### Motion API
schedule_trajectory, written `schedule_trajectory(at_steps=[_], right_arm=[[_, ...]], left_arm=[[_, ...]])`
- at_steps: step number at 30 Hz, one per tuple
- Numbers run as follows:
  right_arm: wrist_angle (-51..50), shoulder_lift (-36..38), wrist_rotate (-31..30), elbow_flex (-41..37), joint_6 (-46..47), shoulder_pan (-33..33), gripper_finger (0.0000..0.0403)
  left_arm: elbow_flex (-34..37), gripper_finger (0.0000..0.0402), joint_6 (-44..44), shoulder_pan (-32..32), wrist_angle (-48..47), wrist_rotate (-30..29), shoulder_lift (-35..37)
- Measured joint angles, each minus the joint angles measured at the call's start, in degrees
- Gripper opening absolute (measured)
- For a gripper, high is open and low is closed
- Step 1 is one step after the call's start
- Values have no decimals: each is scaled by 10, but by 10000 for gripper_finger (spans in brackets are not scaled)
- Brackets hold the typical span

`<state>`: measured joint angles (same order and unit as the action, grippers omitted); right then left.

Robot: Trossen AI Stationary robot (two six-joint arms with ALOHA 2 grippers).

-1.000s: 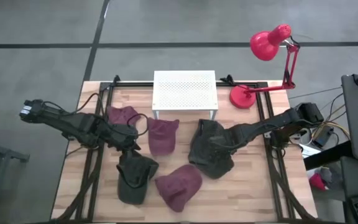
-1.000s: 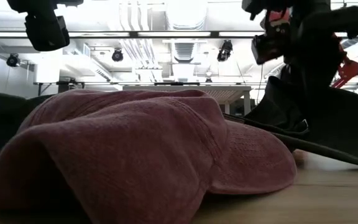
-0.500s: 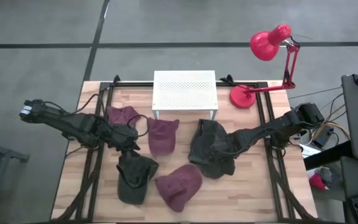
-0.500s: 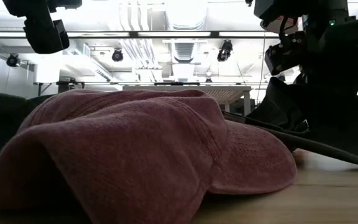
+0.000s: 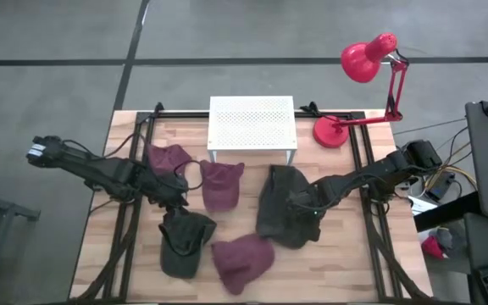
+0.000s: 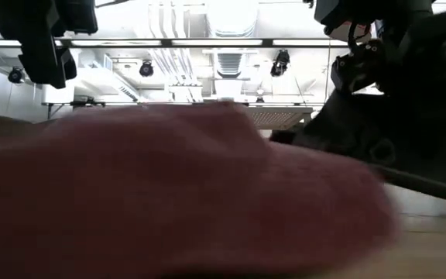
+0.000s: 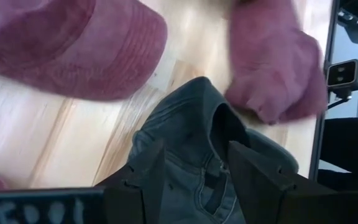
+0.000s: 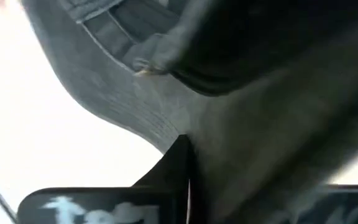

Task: Pick & Place hat
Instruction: Put the middle black cap on the shelf

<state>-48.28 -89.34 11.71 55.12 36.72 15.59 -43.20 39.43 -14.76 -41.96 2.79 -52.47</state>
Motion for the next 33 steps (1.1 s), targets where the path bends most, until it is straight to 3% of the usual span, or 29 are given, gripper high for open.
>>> schedule_trajectory(at_steps=[10,19,23,33], right_arm=[[-3,25,-6,79,-9,-2,11],[-3,43,-148,191,7,-41,10],[2,42,-180,237,20,-80,11],[15,43,-80,271,28,-254,11]], left_arm=[[13,168,15,0,6,0,0],[12,168,9,0,20,0,0],[12,168,9,0,22,0,0],[12,168,10,0,44,0,0]])
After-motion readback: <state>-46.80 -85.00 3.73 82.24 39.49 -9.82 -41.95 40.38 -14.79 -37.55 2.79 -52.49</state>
